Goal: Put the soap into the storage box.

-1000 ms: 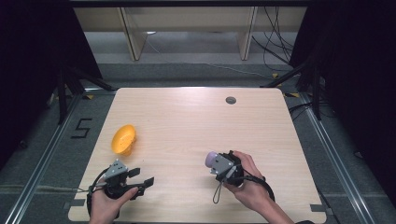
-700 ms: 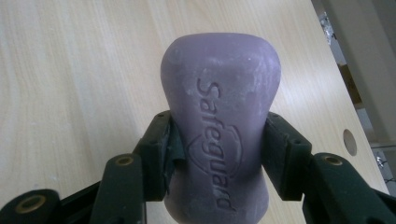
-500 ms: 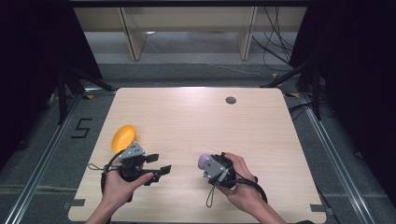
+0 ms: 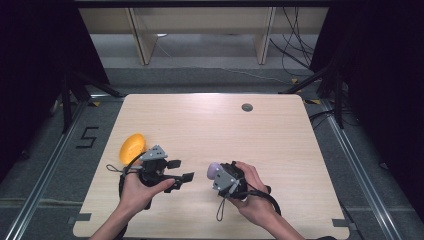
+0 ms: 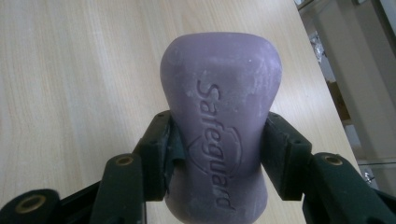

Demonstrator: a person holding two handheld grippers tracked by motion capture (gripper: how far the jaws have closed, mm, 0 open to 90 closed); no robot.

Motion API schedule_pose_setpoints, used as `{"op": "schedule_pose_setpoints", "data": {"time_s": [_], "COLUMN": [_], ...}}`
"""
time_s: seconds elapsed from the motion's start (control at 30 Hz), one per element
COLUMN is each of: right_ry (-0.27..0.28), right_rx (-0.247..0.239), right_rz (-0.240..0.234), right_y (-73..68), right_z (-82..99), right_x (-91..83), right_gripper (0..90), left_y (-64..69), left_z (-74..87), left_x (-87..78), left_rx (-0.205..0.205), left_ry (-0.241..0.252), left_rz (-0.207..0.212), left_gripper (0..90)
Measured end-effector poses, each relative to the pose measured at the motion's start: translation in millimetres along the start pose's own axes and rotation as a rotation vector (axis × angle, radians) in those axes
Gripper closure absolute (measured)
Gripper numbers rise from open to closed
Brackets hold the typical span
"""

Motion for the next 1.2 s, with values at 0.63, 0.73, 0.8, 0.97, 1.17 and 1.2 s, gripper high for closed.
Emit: {"op": "schedule_pose_setpoints", "data": {"time_s": [0.63, 0.73, 0.8, 0.97, 1.17, 1.2], "right_ry": [0.034, 0.036, 0.041, 0.045, 0.058, 0.060], "right_rx": [0.005, 0.006, 0.000, 0.010, 0.010, 0.010], "right_rz": [0.008, 0.009, 0.009, 0.019, 0.017, 0.012], "right_y": [-1.0, -1.0, -0.5, -0.7, -0.9, -1.1], "right_z": [-10.5, -10.3, -10.5, -11.5, -12.9, -13.4], "right_x": [3.9, 4.1, 4.2, 1.7, 1.2, 0.6], "right_gripper": [50.1, 50.1, 50.1, 50.1, 50.1, 50.1], "left_y": [16.7, 20.9, 22.4, 23.0, 20.7, 20.7], "left_z": [-13.5, -14.4, -15.2, -14.6, -15.2, -15.2], "left_x": [37.7, 44.5, 48.2, 54.7, 59.6, 59.6], "left_rx": [-0.012, -0.010, -0.018, -0.024, -0.064, -0.064], "left_ry": [-0.103, -0.118, -0.117, -0.135, -0.156, -0.156], "left_rz": [0.044, 0.063, 0.080, 0.084, 0.113, 0.113], "left_gripper": [33.6, 34.8, 35.6, 36.8, 39.9, 40.2]}}
Point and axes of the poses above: each handheld gripper's, and its own axes: x roughly forward along the jaws, z roughly out of its underside, y roughly to its right, the point moved 3 cm from there along x, roughly forward along the jaws, and after that the axes turned 10 degrees about -x, right-handed, at the moved point
